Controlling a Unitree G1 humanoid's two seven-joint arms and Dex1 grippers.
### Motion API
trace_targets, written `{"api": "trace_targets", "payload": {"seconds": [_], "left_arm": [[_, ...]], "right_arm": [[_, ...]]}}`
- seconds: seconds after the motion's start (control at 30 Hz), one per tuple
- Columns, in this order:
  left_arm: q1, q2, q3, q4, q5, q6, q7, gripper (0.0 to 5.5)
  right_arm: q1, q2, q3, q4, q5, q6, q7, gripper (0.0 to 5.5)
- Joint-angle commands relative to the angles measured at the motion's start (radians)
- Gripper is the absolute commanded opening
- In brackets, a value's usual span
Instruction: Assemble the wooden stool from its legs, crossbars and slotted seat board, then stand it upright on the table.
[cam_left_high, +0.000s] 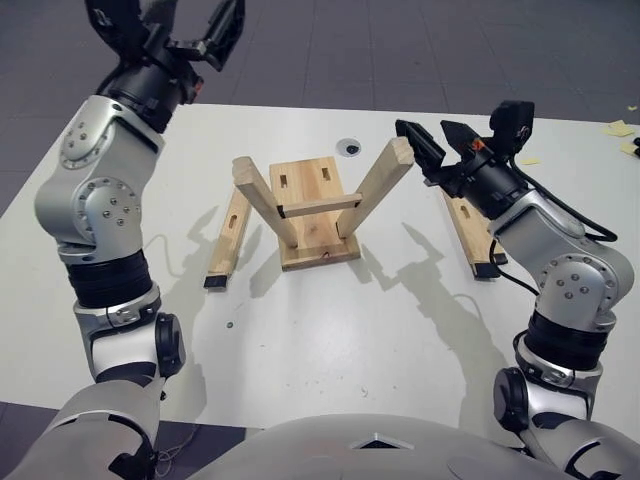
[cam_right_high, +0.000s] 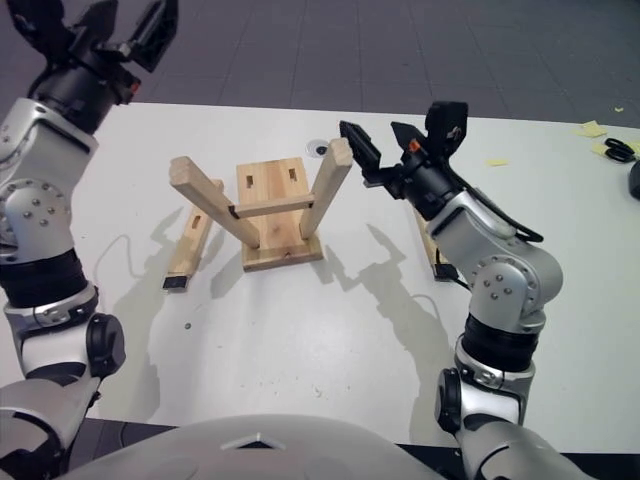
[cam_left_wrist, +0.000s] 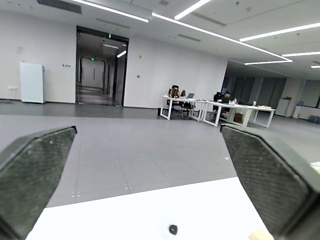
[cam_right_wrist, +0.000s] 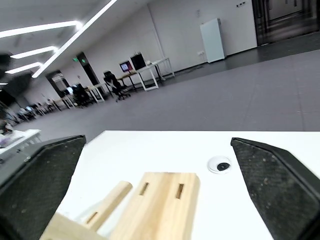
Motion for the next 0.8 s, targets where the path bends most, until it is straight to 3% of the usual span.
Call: {"api": "trace_targets", "payload": {"seconds": [0.03, 0.2, 0.37, 0.6, 0.7, 0.8], "left_arm": [[0.007, -0.004, -0.009, -0.019, 0.032, -0.008, 0.005, 5.35], [-0.036, -0.032, 0.003, -0.062, 0.045, -0.002, 0.068, 5.35], [-0.032, -0.117, -0.053, -0.235, -0.025, 0.04, 0.101, 5.35], [-0.102, -0.091, 0.01, -0.303, -0.148, 0.065, 0.089, 5.35], [-0.08, -0.099, 0.006, -0.315, -0.164, 0.069, 0.099, 5.35], [0.111, -0.126, -0.059, -0.22, -0.132, 0.101, 0.073, 5.35]], "right_arm": [[-0.033, -0.071, 0.026, 0.004, -0.088, -0.03, 0.009, 5.4], [-0.143, 0.062, -0.031, -0.025, -0.028, -0.169, -0.075, 5.4], [-0.241, 0.19, 0.041, -0.059, -0.011, -0.262, -0.141, 5.4], [-0.4, 0.172, 0.021, -0.054, 0.022, -0.338, -0.158, 5.4], [-0.346, 0.196, 0.047, -0.082, 0.053, -0.333, -0.172, 5.4], [-0.077, 0.226, 0.19, -0.016, 0.019, -0.24, -0.173, 5.4]]}}
